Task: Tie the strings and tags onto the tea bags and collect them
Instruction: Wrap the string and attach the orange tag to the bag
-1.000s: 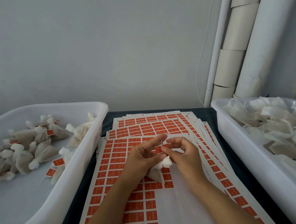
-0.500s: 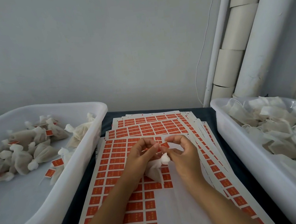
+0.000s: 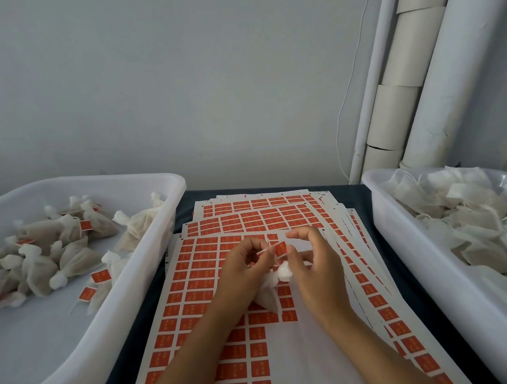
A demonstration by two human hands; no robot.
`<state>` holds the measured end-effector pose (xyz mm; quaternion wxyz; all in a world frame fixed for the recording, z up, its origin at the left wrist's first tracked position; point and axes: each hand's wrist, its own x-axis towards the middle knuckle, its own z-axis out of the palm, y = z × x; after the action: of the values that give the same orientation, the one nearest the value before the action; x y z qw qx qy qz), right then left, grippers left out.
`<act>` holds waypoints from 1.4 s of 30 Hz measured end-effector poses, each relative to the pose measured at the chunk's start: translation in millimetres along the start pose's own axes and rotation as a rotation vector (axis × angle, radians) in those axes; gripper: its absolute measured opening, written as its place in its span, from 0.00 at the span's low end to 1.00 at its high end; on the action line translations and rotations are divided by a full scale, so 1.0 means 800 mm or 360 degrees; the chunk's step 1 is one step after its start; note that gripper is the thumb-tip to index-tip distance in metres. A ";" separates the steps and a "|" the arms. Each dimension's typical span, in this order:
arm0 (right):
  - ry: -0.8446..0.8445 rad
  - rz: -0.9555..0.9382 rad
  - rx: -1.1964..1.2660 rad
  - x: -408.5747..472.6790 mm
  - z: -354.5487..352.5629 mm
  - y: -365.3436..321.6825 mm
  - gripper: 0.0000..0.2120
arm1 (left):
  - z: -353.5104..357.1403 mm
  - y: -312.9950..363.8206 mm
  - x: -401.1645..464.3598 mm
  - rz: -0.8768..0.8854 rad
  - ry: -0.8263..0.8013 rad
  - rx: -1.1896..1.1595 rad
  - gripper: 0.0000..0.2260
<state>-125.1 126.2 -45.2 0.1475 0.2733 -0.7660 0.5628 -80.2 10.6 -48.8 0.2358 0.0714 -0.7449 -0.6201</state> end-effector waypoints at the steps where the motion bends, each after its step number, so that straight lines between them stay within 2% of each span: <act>1: -0.0018 0.0007 0.0022 0.001 -0.001 0.000 0.09 | 0.000 0.000 -0.001 -0.0014 -0.0020 -0.0008 0.02; 5: -0.0035 0.0053 0.0099 0.004 -0.005 -0.003 0.09 | 0.000 0.001 -0.003 -0.0021 -0.0069 0.0008 0.06; 9: 0.0072 -0.0070 -0.0011 0.004 -0.009 -0.008 0.09 | -0.001 0.002 -0.003 0.0037 -0.0044 0.0023 0.08; 12: -0.0016 -0.0227 -0.0194 0.002 -0.012 -0.013 0.16 | 0.000 0.002 -0.004 0.0130 -0.0061 0.0056 0.08; 15: -0.0112 -0.0248 -0.0315 0.002 -0.014 -0.015 0.20 | 0.003 0.002 -0.004 0.0218 -0.0116 0.0165 0.08; 17: -0.0109 -0.0215 -0.0334 0.002 -0.015 -0.013 0.19 | 0.004 0.000 -0.004 0.0272 -0.0129 0.0253 0.09; 22: -0.0055 -0.0103 -0.0336 0.006 -0.017 -0.005 0.08 | 0.004 0.000 -0.005 0.0286 -0.0126 0.0334 0.11; 27: -0.0090 -0.0150 -0.0360 0.008 -0.018 -0.002 0.03 | 0.004 0.001 -0.006 0.0321 -0.0110 0.0360 0.11; 36: -0.0106 -0.0140 -0.0259 0.008 -0.018 -0.003 0.05 | 0.004 0.001 -0.005 0.0331 -0.0107 0.0359 0.10; 39: -0.0113 -0.0164 -0.0290 0.009 -0.017 0.000 0.03 | 0.004 0.001 -0.005 0.0351 -0.0126 0.0353 0.10; 42: -0.0082 -0.0158 -0.0238 0.009 -0.018 0.002 0.03 | 0.005 0.004 -0.006 0.0250 -0.0114 0.0247 0.12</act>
<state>-132.8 137.8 -37.8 0.1755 0.3136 -0.7950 0.4888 -76.8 16.6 -47.2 0.2507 0.0085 -0.8019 -0.5423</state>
